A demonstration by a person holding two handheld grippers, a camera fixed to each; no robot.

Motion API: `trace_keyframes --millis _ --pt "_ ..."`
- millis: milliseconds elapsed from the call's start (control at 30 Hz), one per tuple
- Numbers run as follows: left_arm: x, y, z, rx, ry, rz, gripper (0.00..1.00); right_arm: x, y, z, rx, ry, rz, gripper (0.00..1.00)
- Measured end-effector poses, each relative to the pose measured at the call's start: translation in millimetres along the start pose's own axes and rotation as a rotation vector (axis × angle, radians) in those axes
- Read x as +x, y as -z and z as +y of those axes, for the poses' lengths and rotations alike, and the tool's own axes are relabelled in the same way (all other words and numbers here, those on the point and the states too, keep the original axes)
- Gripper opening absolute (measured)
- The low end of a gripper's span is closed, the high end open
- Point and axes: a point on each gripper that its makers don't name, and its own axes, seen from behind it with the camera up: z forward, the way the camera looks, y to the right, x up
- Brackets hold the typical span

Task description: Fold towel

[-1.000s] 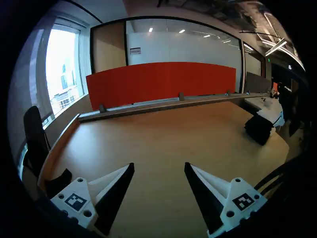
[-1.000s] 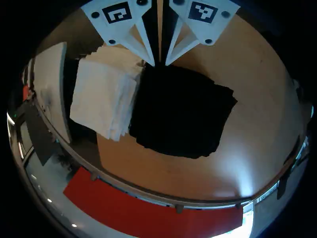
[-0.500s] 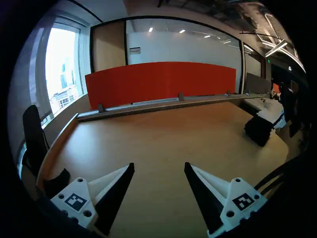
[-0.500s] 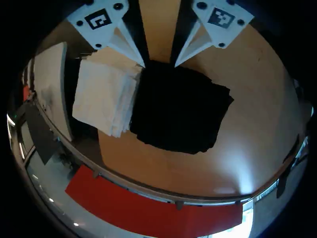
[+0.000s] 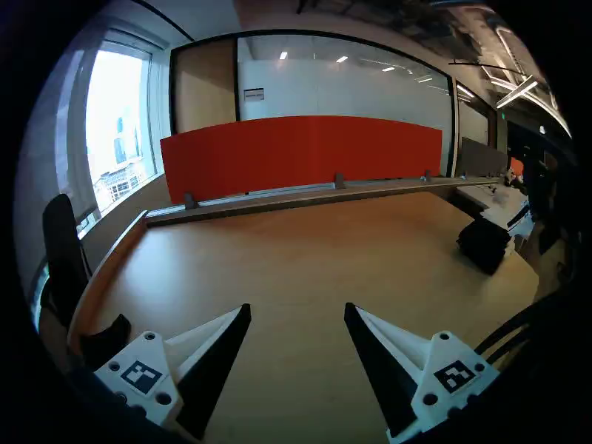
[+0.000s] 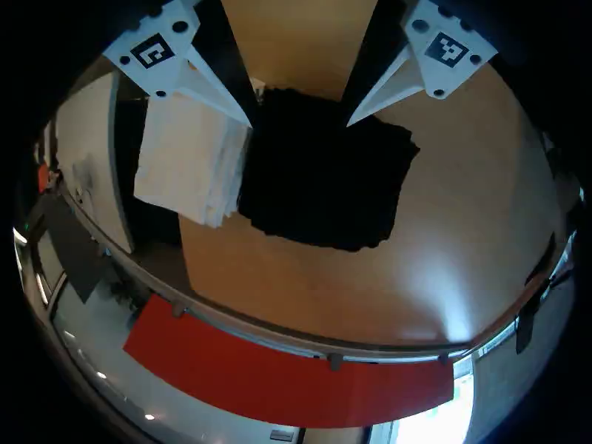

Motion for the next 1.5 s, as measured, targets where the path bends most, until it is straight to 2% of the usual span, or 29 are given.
trace_keyframes --millis 500,1000,1267,1500 --pt "-5 4.7 -10.3 0.037 0.012 -0.007 0.94 56 -21.0 5 0.009 -0.035 0.058 0.78" --pt "-6 5.6 -16.5 0.066 0.021 -0.015 0.94 78 -41.3 9 0.015 -0.047 0.063 0.78" --pt "-7 6.3 -16.6 0.073 0.024 -0.020 0.94 72 -52.3 6 0.026 -0.072 0.032 0.59" --pt "-8 5.2 -13.5 0.072 0.024 -0.026 0.94 69 -58.9 6 0.027 -0.082 0.017 0.56"
